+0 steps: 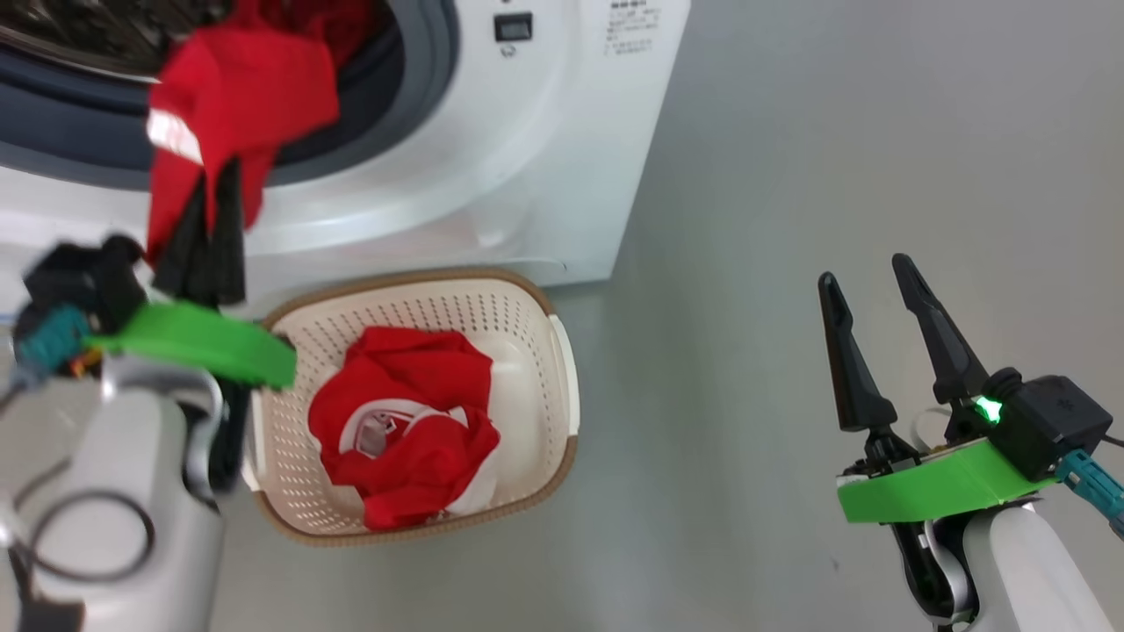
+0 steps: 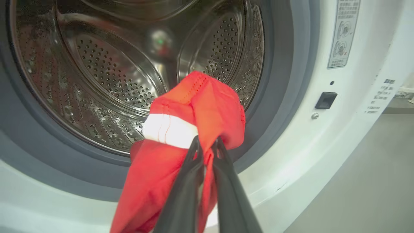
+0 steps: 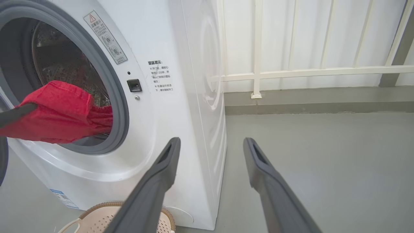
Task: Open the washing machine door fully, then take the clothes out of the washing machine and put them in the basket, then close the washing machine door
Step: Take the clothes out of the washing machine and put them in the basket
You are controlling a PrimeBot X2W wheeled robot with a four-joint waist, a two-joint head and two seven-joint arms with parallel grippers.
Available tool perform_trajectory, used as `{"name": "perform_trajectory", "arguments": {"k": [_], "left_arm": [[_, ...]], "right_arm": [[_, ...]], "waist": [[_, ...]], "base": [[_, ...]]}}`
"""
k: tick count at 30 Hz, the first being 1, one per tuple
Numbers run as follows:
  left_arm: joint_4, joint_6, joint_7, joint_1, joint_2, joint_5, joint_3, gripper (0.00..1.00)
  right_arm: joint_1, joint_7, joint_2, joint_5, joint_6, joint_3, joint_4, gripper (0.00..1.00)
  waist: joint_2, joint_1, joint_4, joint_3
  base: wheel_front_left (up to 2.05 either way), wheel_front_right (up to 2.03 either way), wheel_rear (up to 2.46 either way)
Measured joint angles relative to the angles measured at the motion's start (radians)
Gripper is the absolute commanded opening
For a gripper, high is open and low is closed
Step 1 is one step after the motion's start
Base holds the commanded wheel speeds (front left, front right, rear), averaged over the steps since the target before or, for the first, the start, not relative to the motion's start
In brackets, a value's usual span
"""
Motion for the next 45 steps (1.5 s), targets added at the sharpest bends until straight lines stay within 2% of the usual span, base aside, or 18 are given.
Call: {"name": "perform_trajectory", "arguments": {"k": [3, 13, 23, 27, 33, 45], "left_arm": [[-0.103, 0.012, 0.0, 0.106, -0.016, 0.01, 0.017, 0.0], [-0.3, 0.049, 0.0, 0.343, -0.045, 0.022, 0.024, 0.0], [-0.509, 0.098, 0.031, 0.518, -0.064, 0.023, -0.001, 0.0], [-0.567, 0.105, 0.064, 0.558, -0.066, 0.022, -0.01, 0.0], [-0.501, 0.103, 0.082, 0.565, -0.079, 0.009, -0.035, 0.0], [-0.148, 0.059, 0.04, 0.407, -0.112, -0.018, -0.059, 0.0]], "right_arm": [[0.018, 0.0, 0.0, 0.0, 0.0, -0.006, 0.0, 1.0], [0.083, 0.0, 0.0, 0.0, 0.0, -0.021, 0.002, 1.0], [0.122, 0.0, 0.001, 0.0, 0.0, -0.035, 0.001, 1.0], [0.126, 0.0, 0.001, 0.0, 0.0, -0.035, -0.001, 1.0], [0.126, 0.0, 0.001, 0.0, 0.0, -0.028, -0.003, 1.0], [0.109, 0.0, 0.001, 0.0, 0.0, -0.015, -0.005, 1.0]], "waist": [[-0.0001, 0.0, 0.014, -0.04], [0.0, 0.0, 0.034, -0.142], [0.0, 0.0, 0.049, -0.211], [0.0, 0.0, 0.053, -0.219], [-0.0001, 0.0, 0.05, -0.205], [-0.0001, 0.0, 0.026, -0.124]], "base": [[0.0, 0.0, 0.0], [0.0, 0.0, 0.0], [0.0, 0.0, 0.0], [0.0, 0.0, 0.0], [0.0, 0.0, 0.0], [0.0, 0.0, 0.0]]}}
